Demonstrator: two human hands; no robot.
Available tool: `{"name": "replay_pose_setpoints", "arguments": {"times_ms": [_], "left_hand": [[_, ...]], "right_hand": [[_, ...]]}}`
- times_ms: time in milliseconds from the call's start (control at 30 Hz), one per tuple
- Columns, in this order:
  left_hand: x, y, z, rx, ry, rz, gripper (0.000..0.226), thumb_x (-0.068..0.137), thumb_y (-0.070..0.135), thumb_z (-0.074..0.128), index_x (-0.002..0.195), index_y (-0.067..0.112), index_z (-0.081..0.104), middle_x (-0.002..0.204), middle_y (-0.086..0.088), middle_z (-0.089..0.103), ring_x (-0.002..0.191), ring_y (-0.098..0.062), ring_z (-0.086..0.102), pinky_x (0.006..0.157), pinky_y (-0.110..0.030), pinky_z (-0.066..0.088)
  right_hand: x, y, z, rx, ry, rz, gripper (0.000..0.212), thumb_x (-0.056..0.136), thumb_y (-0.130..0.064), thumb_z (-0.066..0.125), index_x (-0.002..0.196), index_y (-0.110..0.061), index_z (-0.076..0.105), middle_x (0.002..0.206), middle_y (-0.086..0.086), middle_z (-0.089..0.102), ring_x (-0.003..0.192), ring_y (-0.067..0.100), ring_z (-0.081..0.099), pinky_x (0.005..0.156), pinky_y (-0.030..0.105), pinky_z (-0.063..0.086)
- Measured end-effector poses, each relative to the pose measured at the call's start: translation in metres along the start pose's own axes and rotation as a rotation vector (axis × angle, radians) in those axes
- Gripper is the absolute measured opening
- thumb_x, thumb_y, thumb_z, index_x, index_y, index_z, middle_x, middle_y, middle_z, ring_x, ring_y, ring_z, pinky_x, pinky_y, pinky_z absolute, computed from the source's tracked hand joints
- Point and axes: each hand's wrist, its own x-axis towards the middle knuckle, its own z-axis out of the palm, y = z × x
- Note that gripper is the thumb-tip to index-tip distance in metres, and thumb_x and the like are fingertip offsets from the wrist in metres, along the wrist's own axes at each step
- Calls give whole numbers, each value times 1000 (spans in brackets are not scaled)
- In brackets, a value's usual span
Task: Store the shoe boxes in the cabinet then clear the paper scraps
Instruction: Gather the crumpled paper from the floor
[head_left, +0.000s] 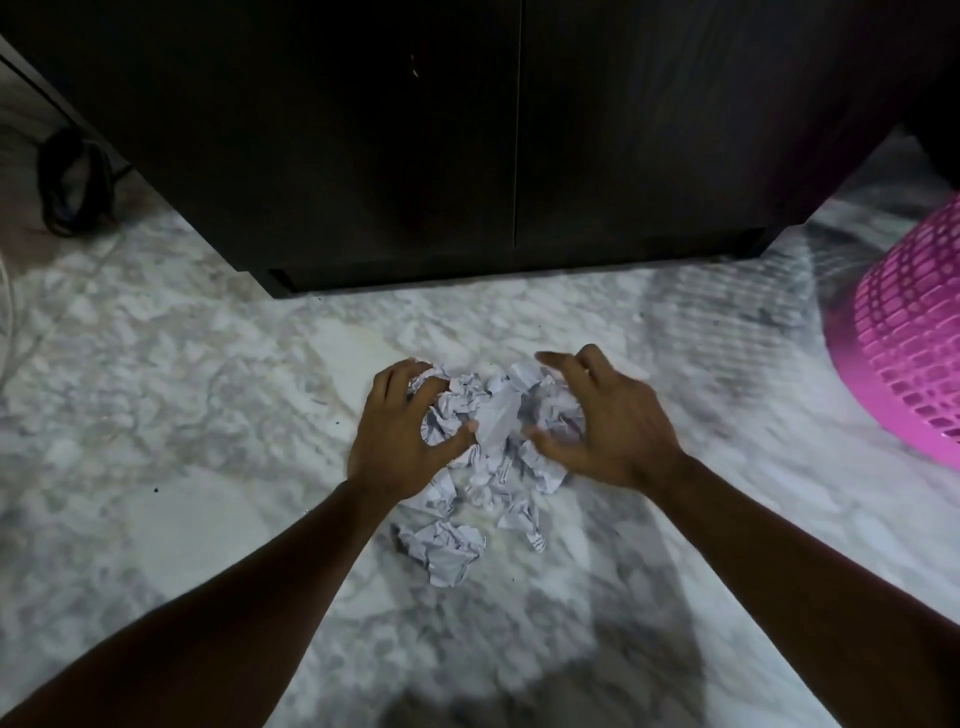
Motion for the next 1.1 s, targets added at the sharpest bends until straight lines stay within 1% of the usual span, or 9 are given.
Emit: {"name": "replay_pose_setpoints", "arguments": {"times_ms": [100, 233, 300, 533, 633, 767, 867, 967, 1100], "left_hand": [[0, 3, 0, -19, -4, -32, 44, 89, 56, 65, 113, 19, 68, 131, -4, 58, 121, -28, 50, 97, -45, 46], [0, 2, 0, -73, 28, -45, 35, 88, 49, 66, 105, 19, 73, 126, 1, 63, 114, -26, 53, 92, -46, 47], [1, 4, -3, -125, 47, -71, 31, 86, 43, 65, 102, 17, 73, 122, 1, 64, 110, -26, 55, 90, -49, 48], [-5, 31, -44, -287, 303, -308, 14, 83, 24, 69, 94, 17, 70, 111, 8, 57, 107, -20, 57, 88, -52, 53], [-23, 55, -57, -376, 300, -224, 23, 77, 25, 70, 99, 21, 63, 110, 15, 52, 104, -26, 59, 86, -46, 54], [-60, 69, -34, -242, 9, 0, 40, 75, 39, 70, 111, 27, 59, 126, 9, 56, 113, -23, 57, 94, -48, 47], [-73, 60, -12, -161, -110, -34, 50, 83, 49, 67, 128, 31, 56, 135, 3, 54, 121, -23, 54, 101, -49, 43], [-74, 59, -6, -131, -93, -24, 57, 85, 55, 69, 134, 26, 59, 134, -1, 57, 121, -25, 54, 103, -48, 42], [-74, 64, -8, -104, -91, -6, 88, 72, 81, 67, 132, 17, 62, 134, -3, 59, 125, -25, 54, 108, -48, 41]], "right_hand": [[-15, -7, 10, -117, -144, 11, 106, 67, -98, 48, 149, -30, 43, 128, 4, 43, 81, 17, 57, 72, 31, 50], [-19, -7, 27, -100, 18, -13, 63, 77, -78, 62, 120, -33, 61, 131, 6, 50, 98, 23, 60, 78, 33, 51], [-17, -4, 33, -94, 83, -44, 45, 83, -61, 64, 111, -26, 63, 123, 6, 56, 91, 24, 62, 71, 32, 52], [-19, 6, 44, -73, 119, -30, 42, 77, -51, 65, 99, -16, 60, 94, 5, 58, 65, 26, 62, 53, 30, 44], [-10, 2, 35, 126, 212, 139, 34, 78, -43, 65, 94, -14, 59, 88, 1, 58, 62, 21, 56, 51, 34, 49], [10, -5, 11, 349, 344, 318, 39, 80, -29, 71, 115, -19, 58, 97, -2, 67, 73, 18, 63, 61, 34, 54], [27, -22, 2, 220, 292, 147, 50, 79, -39, 66, 124, -20, 61, 108, 0, 62, 85, 17, 62, 64, 29, 50], [45, -40, 8, 57, 207, -31, 49, 80, -43, 64, 123, -20, 63, 108, 2, 57, 97, 18, 56, 63, 26, 43], [58, -40, 39, -70, 87, -98, 45, 86, -50, 61, 119, -21, 64, 119, 7, 53, 109, 27, 49, 73, 39, 50]]}}
